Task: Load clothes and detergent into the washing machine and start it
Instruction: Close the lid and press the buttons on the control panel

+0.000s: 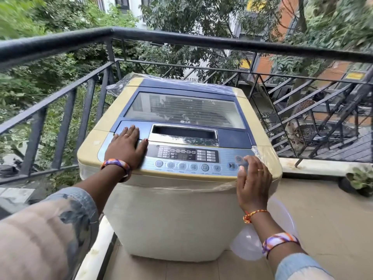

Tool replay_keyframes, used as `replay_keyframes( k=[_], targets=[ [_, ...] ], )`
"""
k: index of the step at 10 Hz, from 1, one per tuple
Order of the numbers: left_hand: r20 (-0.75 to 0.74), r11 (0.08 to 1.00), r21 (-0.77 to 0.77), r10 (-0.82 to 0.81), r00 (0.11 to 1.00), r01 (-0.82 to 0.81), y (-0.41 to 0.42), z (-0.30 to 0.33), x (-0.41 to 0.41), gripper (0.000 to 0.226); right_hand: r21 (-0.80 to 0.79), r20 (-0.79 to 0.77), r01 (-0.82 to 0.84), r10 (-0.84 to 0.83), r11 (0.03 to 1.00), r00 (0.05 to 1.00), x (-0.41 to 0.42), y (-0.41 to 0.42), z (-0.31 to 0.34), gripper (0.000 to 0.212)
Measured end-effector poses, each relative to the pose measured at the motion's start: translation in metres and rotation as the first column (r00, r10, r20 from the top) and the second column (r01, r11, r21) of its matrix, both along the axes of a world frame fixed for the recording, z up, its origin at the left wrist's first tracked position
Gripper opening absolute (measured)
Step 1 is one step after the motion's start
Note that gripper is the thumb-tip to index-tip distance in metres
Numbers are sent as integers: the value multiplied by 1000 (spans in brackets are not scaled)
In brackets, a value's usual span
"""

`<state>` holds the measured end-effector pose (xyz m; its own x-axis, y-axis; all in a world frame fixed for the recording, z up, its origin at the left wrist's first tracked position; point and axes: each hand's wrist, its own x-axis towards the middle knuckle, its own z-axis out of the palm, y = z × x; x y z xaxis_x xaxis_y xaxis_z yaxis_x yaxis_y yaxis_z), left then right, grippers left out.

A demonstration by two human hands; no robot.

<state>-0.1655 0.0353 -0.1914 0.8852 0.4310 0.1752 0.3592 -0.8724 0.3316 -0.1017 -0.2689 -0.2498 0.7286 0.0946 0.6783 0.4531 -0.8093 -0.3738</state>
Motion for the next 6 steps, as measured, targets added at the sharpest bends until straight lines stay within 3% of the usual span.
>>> replay_keyframes(
  k=[1, 3, 6],
  targets=[
    [6, 1000, -10, 3, 1000, -3, 0, -1, 0, 56, 39, -6, 3, -3, 999, 1000, -1, -1, -6, 36],
    [18, 1000, -5, 3, 1000, -3, -1, -2, 0, 56, -75, 15, -69, 70, 995, 997, -4, -8, -5, 53],
    [26, 1000, -6, 10, 1000, -9, 1, -3, 1, 56, -267, 39, -74, 87, 961, 995, -7, -16, -9, 47]
  ],
)
